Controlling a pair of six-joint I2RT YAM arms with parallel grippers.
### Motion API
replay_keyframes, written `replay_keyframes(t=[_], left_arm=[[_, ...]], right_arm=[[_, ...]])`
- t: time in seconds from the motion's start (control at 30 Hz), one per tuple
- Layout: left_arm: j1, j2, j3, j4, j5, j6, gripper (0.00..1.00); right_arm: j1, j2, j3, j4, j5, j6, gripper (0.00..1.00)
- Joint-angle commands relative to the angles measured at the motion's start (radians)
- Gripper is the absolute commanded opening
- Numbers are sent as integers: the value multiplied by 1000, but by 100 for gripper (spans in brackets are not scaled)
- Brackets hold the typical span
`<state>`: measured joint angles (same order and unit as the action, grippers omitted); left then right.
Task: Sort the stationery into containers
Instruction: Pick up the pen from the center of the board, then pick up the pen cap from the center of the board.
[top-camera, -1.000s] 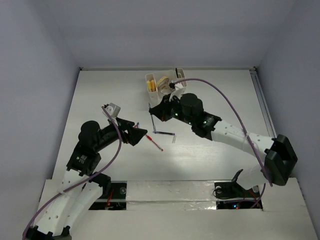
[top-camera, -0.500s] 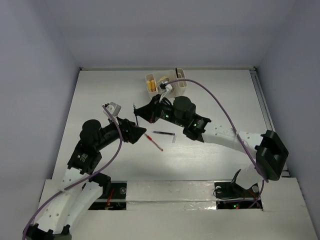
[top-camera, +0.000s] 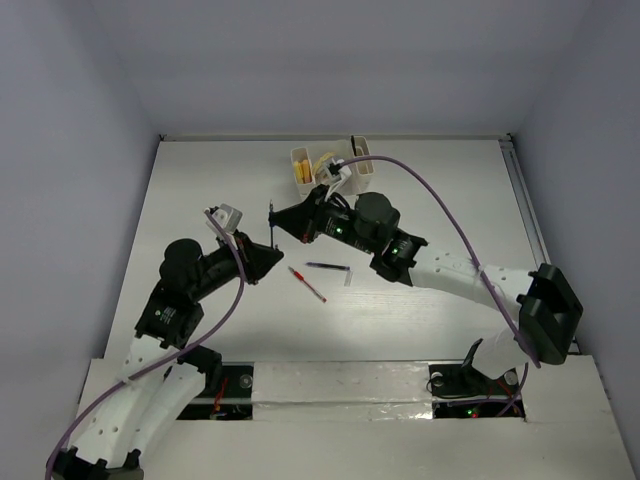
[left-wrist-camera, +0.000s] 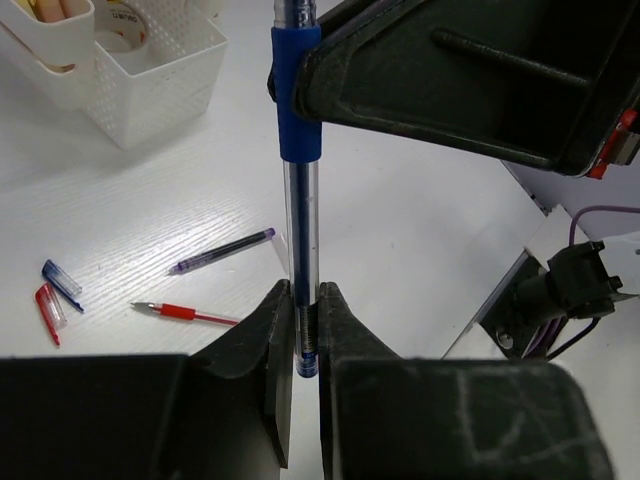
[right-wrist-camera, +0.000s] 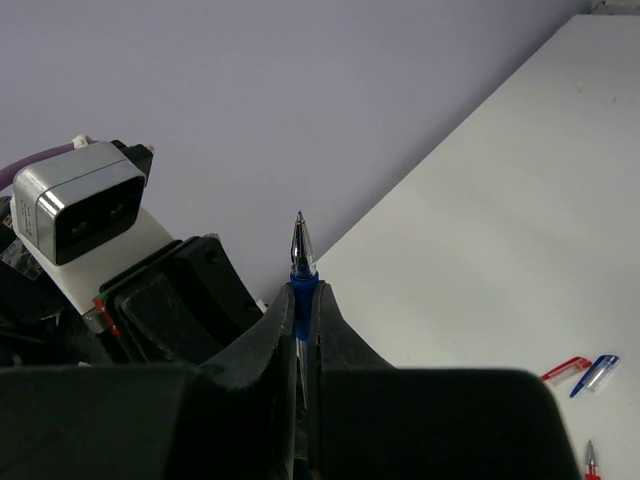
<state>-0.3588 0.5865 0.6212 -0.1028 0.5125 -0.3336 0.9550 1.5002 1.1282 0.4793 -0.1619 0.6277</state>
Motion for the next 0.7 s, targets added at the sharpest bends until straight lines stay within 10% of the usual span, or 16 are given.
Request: replay_keyframes(t=[0.0,0.3,0.5,0.67], left_arm=[[11,-14,2,23,-37,10,0],[11,-39,12,3,-86,15,0],[29,-57,17,-14,-135,15,0],[61,-65,17,-14,-135,15,0]], right_arm=[[4,-23,-2,41,-28,23,0],[4,-70,36,-214,73,-109,58],[-50,-107,1,-300,68,-155,57],[-64,44,79,-429,108,-194,37]])
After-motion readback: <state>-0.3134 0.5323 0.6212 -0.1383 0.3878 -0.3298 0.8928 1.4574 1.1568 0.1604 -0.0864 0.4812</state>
